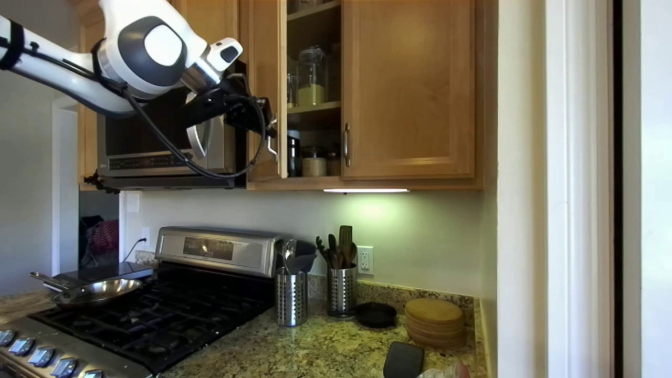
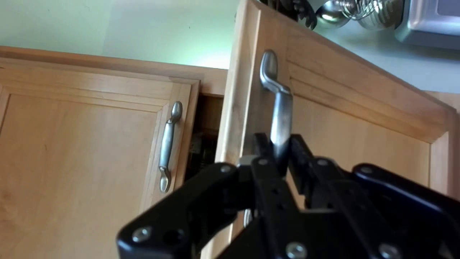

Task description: Open the left cupboard door wide

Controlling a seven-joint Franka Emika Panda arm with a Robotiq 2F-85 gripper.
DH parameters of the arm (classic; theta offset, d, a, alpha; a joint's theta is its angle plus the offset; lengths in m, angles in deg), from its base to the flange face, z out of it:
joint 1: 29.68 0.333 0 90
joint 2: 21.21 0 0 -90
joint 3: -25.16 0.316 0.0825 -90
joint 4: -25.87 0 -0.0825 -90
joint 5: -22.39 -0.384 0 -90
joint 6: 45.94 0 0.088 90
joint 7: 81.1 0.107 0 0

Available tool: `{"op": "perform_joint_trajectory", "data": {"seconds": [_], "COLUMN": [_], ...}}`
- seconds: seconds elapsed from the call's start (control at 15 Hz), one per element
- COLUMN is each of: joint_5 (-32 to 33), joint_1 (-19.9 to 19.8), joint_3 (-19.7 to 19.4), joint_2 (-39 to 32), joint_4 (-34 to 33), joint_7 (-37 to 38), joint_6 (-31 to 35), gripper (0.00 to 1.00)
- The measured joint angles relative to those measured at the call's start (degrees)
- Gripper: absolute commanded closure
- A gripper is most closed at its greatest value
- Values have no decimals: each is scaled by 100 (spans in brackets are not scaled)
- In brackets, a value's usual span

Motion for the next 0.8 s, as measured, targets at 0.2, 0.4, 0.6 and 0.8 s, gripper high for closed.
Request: {"op": "perform_joint_trajectory", "data": {"seconds": [0.2,0.4,0.6,0.8], "joint_5": [-59,-258,-563,-893], "joint_1": [91,384,848,1342], "joint_3": [214,562,1134,1686], "joint_2": [511,1013,1313,1162], "joint_4": [235,350,342,247], "joint_7": [-15,-21,73,80], "joint_6": [-445,-1093,-1558,-1576], "gripper": [56,40,19,2]}}
